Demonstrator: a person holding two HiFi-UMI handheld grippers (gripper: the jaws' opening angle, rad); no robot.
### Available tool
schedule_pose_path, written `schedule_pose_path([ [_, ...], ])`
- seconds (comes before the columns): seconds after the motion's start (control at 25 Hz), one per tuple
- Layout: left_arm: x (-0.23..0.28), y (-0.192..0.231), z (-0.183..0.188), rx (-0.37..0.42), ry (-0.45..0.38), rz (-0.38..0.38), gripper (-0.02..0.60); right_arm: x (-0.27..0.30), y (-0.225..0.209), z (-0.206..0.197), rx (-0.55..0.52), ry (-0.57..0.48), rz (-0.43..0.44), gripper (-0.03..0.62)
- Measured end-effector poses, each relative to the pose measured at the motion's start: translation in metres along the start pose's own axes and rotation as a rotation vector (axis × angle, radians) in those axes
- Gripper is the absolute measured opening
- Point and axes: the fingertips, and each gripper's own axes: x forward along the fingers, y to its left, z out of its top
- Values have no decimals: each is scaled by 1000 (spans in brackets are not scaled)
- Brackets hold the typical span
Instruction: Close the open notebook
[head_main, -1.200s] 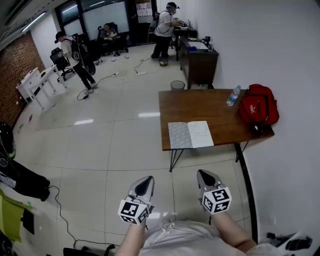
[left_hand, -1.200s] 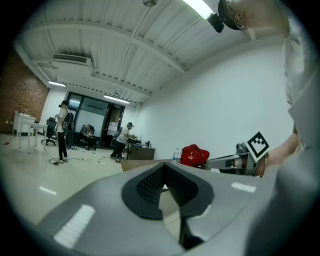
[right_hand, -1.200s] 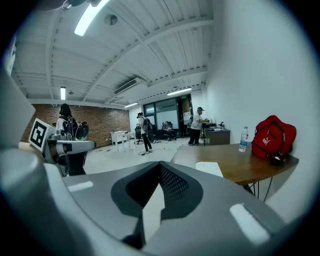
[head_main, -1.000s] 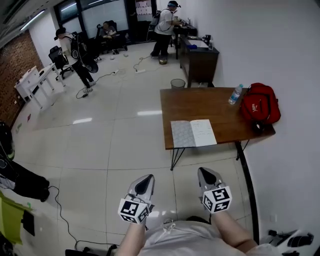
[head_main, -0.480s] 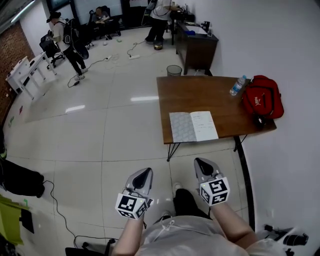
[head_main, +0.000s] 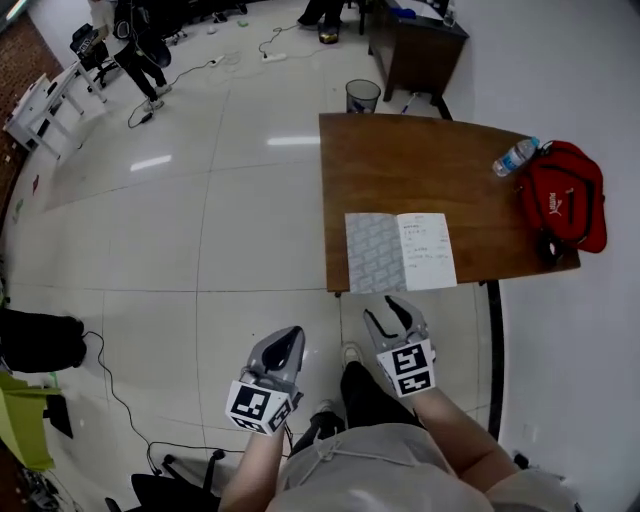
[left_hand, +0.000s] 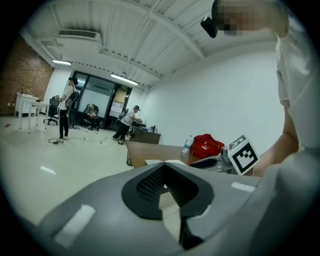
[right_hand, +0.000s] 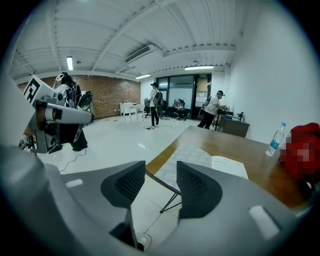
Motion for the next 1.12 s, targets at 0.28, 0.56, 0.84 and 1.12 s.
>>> schedule_pose_path([
  [0.28,39,27,-32,-79,89,29,6,69,-10,-38,-148,116,10,303],
  [0.56,54,38,-51,-111,125,34,6,103,-7,-51,-253,146,-27,309],
  [0.84,50,38,-55,-118,124,32,6,99,-3,-41,-248,109,-61,99],
  [1.12,34,19,-35,-82,87,2,6,65,-16,-12,-175,44,-120,9],
])
